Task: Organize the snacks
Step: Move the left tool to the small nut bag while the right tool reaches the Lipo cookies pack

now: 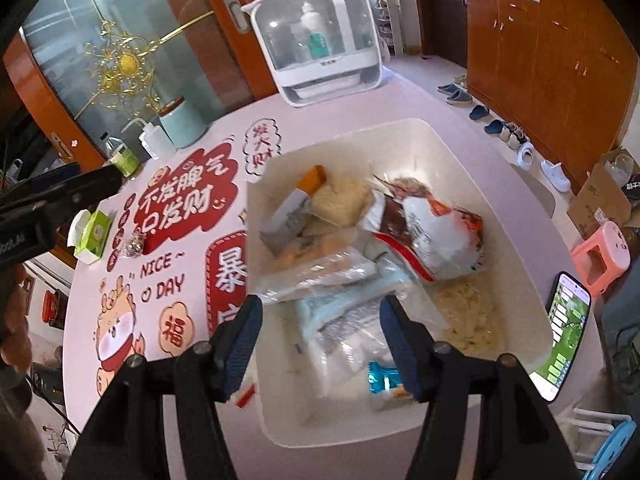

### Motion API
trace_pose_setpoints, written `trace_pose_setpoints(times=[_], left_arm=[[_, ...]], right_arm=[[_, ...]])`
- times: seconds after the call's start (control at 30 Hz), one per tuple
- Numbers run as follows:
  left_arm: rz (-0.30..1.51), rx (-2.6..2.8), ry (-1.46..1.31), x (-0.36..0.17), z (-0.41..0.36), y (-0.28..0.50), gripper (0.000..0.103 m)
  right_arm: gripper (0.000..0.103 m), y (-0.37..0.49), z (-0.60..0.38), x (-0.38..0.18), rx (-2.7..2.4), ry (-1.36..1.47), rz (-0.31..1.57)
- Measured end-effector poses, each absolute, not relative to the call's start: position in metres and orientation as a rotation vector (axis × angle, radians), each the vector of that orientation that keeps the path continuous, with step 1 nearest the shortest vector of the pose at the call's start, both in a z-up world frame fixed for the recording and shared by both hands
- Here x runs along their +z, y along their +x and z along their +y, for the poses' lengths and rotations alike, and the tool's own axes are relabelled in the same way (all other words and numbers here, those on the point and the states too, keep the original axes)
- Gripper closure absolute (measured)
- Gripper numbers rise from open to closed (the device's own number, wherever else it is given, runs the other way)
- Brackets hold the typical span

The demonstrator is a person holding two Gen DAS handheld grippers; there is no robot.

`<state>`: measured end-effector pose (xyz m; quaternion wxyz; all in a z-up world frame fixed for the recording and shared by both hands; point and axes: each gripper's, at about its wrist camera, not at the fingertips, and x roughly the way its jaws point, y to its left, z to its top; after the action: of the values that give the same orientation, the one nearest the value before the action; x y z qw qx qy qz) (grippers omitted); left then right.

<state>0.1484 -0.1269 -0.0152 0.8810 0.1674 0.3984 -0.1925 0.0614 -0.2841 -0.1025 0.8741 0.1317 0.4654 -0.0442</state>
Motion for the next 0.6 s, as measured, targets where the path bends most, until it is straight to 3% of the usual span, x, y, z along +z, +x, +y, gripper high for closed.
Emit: trace_pose_setpoints(times=[0.4,0.6], left_arm=[[0.706,-0.242,0.505,0.043,0.02,0.157,0.012],[0.657,-0.211,0.714,0.025,0.082,0.186,0.007]], right_arm=[[0.041,0.083,-0.218,-0.035,-0.048,0.154,0.846],[0.04,0.092,-0.169,-0.033,0.146,0.097,0.87]])
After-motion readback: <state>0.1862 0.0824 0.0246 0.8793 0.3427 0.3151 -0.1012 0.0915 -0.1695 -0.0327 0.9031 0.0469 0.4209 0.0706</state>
